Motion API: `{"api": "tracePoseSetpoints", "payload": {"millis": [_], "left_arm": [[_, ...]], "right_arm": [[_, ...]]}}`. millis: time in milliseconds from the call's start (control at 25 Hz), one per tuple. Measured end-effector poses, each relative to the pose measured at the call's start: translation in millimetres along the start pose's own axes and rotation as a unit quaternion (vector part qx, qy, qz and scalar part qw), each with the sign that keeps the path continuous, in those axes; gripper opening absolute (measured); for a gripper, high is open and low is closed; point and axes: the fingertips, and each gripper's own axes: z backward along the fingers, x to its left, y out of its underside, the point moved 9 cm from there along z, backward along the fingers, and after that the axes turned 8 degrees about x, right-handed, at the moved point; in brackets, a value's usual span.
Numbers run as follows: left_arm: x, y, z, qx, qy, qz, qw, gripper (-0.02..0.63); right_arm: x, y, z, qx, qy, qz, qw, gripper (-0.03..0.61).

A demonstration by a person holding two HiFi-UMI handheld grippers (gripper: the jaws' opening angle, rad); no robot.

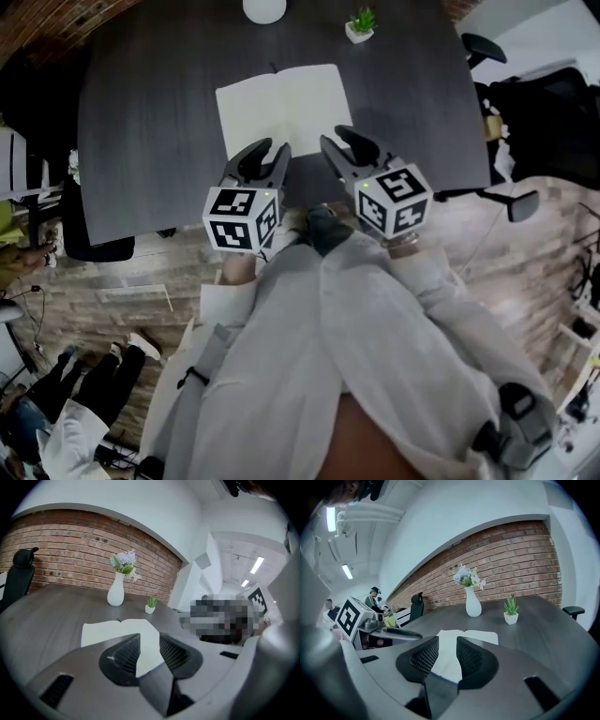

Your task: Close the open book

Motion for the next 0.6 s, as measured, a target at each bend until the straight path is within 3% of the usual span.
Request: {"api": "tracePoseSetpoints", "payload": {"millis": [280,600], "left_arm": [[3.7,-26.5,-17.1,-0.021,-0.028,0.013,0.9993,0.107],[-4.9,-31.1,-31.9,-0.02,-0.041,0.022,0.9987,0.107]], "right_arm": [[-22.2,-22.9,-18.3,0.002,-0.033,0.027,0.999,0.11],[-44.0,-25.5,-18.2,0.007,-0.045,0.032,0.998,0.11]]}}
